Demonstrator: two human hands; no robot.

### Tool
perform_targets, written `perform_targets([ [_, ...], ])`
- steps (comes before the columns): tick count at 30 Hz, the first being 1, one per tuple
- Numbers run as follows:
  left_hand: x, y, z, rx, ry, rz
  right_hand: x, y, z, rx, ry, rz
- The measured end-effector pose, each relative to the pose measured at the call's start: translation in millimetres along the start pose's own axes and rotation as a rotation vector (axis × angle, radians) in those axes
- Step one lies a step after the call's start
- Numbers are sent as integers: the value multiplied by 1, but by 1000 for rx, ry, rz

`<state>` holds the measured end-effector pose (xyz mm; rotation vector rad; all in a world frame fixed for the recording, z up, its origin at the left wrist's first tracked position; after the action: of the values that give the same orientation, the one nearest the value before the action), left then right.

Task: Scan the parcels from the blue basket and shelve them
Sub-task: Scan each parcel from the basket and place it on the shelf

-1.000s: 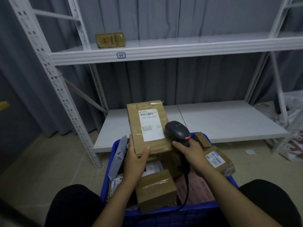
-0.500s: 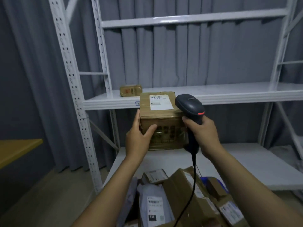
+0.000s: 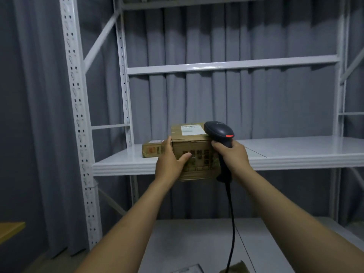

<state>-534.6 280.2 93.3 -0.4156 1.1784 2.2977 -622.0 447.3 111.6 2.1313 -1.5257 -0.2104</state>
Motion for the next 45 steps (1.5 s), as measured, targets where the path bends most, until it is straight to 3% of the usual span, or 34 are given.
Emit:
perform_targets([
  [10, 27, 52, 0, -11, 190, 120, 8, 55, 8, 28, 55, -95],
  [12, 34, 47, -2, 148, 471, 210, 1, 58, 13, 17, 66, -73],
  [14, 44, 43, -9, 442, 757, 309, -9, 60, 20, 8, 100, -35],
  [16, 57, 42, -20, 663, 902, 305, -18, 60, 28, 11, 138, -19],
  [17, 64, 42, -24, 688, 942, 273, -23, 60, 31, 22, 149, -15],
  [30, 105, 110, -42, 109, 985, -252, -31, 62, 73, 111, -43, -47],
  [37, 100, 119, -41, 78, 938, -311, -48, 58, 65, 136, -103, -42],
  [45, 81, 31, -15, 208, 743, -232, -68, -26, 50, 164, -183, 30],
])
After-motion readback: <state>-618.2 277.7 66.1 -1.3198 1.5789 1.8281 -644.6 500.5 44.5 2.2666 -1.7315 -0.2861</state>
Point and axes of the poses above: each hand's wrist, its own y-axis towards the middle knuckle, its own x-axis out of the palm, z = x × y, the point moved 1 cm from there along y, towards the middle knuckle, and after that the axes turned 9 degrees about y, right-handed, at the moved point
